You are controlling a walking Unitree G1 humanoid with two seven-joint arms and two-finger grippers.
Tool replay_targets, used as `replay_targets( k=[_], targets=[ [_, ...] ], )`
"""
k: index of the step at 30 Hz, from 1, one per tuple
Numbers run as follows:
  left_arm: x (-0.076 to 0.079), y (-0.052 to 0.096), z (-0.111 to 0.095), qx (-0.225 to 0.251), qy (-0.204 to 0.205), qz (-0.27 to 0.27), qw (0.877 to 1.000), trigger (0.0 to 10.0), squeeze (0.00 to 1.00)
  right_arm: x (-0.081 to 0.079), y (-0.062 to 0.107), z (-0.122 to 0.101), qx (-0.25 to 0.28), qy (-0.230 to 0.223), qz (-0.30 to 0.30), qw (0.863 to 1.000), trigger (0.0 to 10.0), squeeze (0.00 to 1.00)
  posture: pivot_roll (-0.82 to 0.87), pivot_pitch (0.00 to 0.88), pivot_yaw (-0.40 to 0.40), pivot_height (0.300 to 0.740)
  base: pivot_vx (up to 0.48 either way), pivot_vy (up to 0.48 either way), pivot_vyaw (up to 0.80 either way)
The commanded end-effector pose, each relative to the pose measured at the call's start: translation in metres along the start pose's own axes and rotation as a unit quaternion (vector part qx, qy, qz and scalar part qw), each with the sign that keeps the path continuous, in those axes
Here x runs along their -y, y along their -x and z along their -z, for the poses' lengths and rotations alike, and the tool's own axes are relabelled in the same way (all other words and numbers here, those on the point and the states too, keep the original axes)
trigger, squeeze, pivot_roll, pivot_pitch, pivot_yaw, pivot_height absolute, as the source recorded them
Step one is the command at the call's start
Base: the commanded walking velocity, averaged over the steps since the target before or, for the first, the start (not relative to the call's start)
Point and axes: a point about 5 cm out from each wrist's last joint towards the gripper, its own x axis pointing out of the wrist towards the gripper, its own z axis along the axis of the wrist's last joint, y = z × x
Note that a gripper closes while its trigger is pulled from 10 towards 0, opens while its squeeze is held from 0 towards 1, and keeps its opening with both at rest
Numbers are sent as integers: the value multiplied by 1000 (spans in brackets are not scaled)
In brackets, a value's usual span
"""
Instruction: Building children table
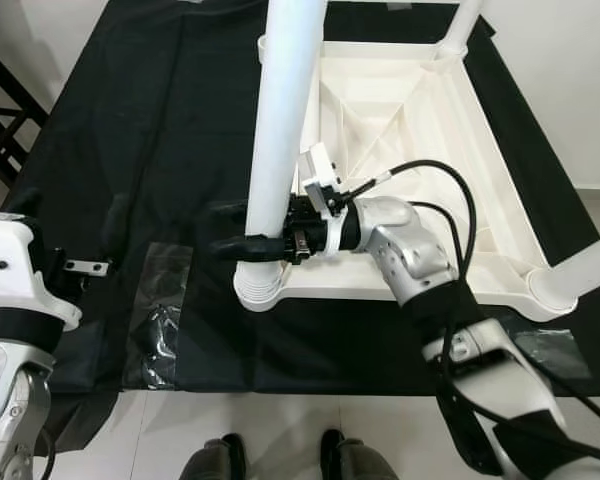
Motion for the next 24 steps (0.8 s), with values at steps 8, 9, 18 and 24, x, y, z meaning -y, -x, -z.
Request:
replay_targets(
  k=[8, 9, 18, 24],
  targets=[
    [9, 8, 2, -16, 11, 7, 1000, 10000, 0, -3, -12, 25, -116, 10, -88, 989, 10000, 0, 126, 323, -56, 740, 0, 0, 0],
    [10, 9, 2, -17, 12, 8, 1000, 10000, 0, -2, -13, 25, -119, 8, -83, 989, 10000, 0, 123, 325, -61, 740, 0, 0, 0],
    [13, 11, 2, -19, 14, 10, 1000, 10000, 0, -6, -12, 35, -109, -15, -92, 990, 10000, 0, 119, 329, -62, 740, 0, 0, 0],
    [14, 11, 2, -21, 15, 9, 1000, 10000, 0, -9, -8, 53, -82, -59, -28, 994, 10000, 0, 109, 333, -67, 740, 0, 0, 0]
  ],
)
